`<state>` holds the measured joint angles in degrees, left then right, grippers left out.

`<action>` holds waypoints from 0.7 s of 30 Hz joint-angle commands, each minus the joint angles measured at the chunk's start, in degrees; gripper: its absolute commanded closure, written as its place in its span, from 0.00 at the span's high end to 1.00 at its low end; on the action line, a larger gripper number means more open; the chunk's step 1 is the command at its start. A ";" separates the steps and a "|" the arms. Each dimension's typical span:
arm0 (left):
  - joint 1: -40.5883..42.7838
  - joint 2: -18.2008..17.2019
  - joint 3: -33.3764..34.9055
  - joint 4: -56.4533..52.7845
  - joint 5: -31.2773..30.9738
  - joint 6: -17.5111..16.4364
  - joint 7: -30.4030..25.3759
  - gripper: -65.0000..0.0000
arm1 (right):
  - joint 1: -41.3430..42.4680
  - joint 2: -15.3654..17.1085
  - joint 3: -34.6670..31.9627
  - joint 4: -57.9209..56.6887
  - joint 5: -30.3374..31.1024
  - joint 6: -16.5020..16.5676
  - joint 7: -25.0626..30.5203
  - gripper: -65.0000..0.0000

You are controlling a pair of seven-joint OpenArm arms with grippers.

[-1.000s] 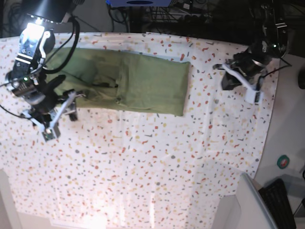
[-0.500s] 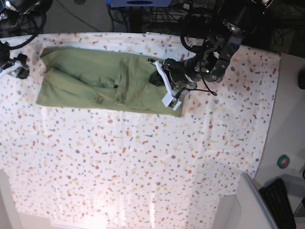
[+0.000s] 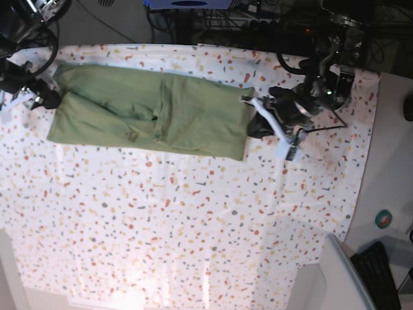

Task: Layout the t-shirt on the table in an organized manner, then fold the t-shirt properly

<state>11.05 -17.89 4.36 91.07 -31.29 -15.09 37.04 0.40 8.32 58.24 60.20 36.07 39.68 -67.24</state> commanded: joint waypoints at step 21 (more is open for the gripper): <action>5.26 -5.01 -15.39 -10.41 -0.40 -0.51 -7.89 0.00 | 3.86 1.31 -8.96 -8.29 1.68 0.32 -1.55 0.54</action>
<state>16.75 -22.24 -10.85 79.66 -31.33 -15.18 30.52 4.27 9.45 49.56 51.75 39.18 39.70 -67.42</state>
